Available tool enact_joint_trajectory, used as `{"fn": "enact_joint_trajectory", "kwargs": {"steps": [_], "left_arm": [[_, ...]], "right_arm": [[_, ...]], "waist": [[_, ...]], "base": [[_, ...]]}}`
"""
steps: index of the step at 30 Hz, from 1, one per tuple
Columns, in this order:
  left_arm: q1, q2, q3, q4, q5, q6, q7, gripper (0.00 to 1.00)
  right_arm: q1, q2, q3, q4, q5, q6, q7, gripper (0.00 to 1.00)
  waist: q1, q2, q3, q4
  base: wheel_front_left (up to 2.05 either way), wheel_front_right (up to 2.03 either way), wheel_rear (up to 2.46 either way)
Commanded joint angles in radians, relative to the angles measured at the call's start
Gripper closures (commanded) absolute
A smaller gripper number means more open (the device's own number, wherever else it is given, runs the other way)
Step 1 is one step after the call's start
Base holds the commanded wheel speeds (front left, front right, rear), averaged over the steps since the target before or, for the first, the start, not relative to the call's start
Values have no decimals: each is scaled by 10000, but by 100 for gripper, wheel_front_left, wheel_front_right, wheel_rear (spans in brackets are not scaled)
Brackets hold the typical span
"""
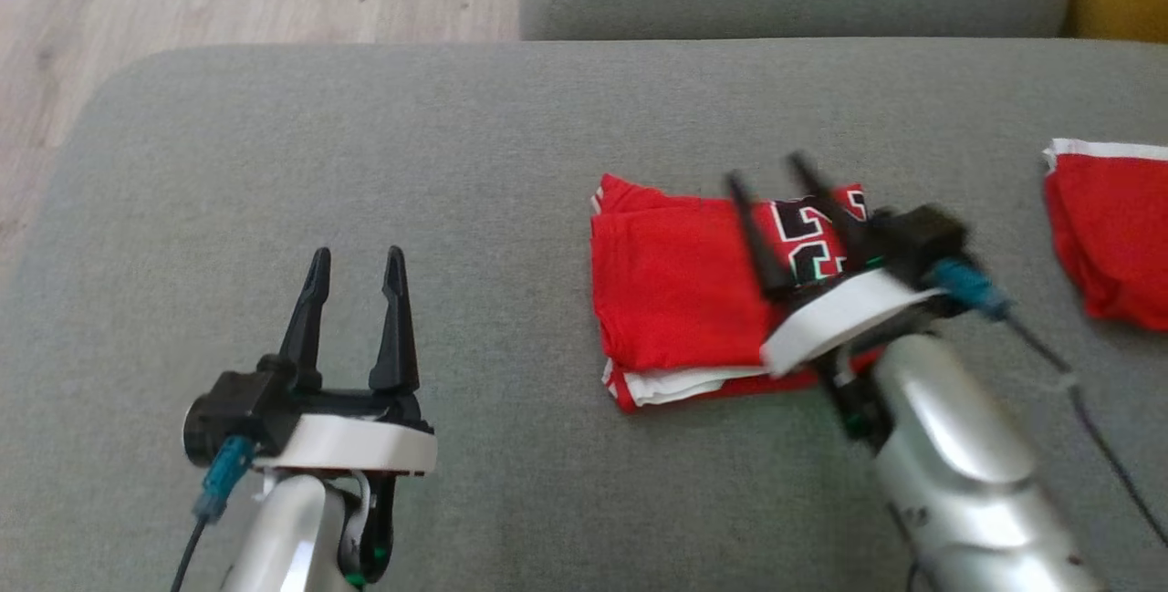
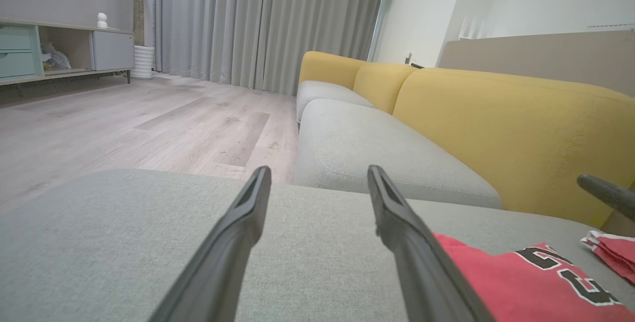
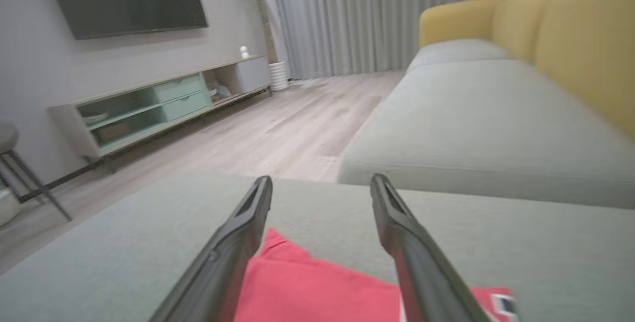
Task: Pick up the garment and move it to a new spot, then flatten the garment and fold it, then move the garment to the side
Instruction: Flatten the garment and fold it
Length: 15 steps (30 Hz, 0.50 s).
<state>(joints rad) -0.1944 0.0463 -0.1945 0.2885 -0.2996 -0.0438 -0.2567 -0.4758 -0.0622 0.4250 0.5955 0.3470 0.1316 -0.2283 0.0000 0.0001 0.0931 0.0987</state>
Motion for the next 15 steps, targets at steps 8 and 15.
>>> {"fn": "enact_joint_trajectory", "kwargs": {"steps": [8, 15], "left_arm": [[-64, 39, 361, -747, -107, 165, -51, 0], [170, 39, 498, -788, -130, 260, -51, 0]], "right_arm": [[1014, 40, -3494, -1320, -2845, -9, -322, 0], [2589, 106, -4505, -2627, -3265, -9, -332, 0]], "waist": [[0, -1, 10, -521], [0, -1, 60, -840]], "base": [[0, 0, 0], [0, 0, 0]]}}
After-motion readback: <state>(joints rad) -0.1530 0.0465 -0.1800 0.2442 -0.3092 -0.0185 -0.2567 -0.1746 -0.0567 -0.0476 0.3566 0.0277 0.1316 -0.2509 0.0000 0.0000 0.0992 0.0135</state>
